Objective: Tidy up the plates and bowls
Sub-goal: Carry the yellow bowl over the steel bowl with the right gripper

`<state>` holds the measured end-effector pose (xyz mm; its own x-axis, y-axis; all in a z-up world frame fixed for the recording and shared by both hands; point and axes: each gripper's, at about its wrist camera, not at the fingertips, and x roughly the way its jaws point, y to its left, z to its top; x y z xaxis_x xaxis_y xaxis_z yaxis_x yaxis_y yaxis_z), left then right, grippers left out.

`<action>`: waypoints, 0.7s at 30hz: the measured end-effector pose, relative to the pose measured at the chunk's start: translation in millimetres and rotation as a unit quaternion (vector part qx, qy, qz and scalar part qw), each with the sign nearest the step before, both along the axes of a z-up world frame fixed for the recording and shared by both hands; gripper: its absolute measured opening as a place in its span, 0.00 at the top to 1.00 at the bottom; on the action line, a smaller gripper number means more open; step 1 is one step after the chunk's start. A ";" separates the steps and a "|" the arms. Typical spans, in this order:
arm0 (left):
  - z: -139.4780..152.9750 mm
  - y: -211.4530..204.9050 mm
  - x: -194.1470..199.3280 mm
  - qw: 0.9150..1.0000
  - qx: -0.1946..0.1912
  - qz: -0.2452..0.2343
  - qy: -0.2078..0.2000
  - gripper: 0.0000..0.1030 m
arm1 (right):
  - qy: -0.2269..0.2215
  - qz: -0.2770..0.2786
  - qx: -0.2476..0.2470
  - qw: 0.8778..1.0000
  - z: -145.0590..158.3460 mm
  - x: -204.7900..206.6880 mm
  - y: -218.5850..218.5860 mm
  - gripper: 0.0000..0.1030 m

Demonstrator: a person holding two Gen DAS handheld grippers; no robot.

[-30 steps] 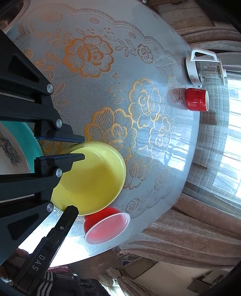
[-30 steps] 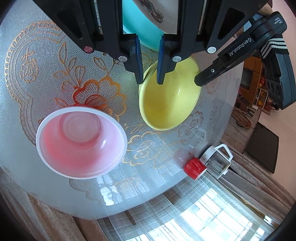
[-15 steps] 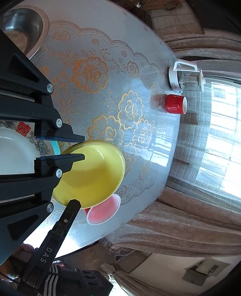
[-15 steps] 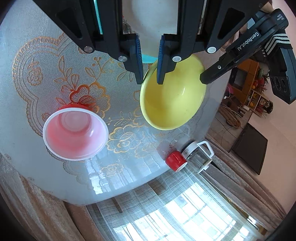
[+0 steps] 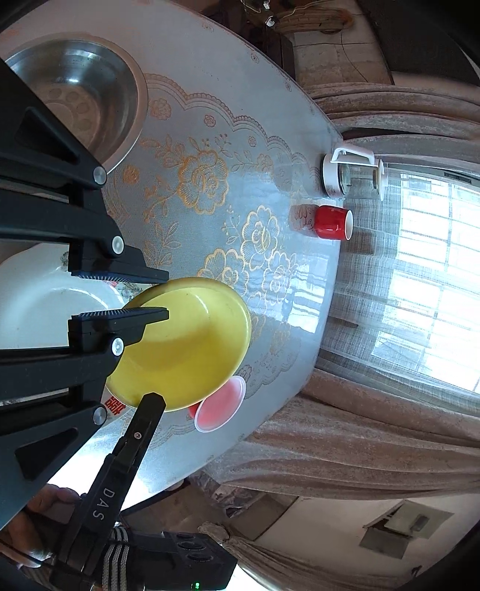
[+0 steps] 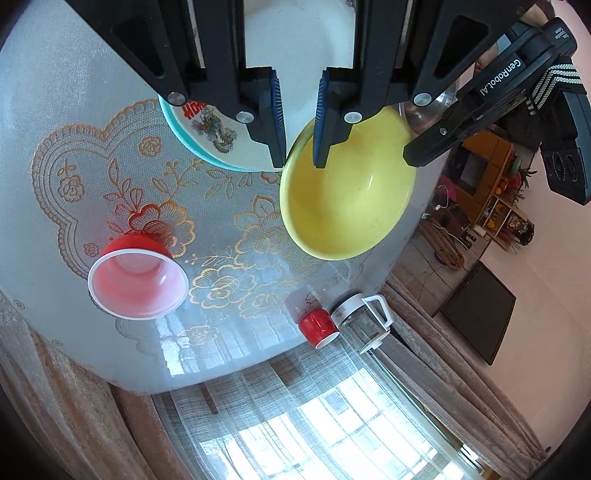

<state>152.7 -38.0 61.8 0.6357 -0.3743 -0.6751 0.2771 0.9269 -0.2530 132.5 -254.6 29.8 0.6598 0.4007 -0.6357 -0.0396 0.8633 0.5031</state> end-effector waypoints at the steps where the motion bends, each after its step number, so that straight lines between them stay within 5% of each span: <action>1: 0.4 1.8 -3.5 1.000 0.000 -0.001 -0.002 0.88 | 0.000 0.002 0.000 1.000 -0.4 -2.1 1.7 0.86; 21: -8.1 60.4 -53.8 0.999 -0.031 0.037 -0.007 0.88 | -0.011 0.054 -0.020 0.998 -0.5 -35.4 55.3 0.86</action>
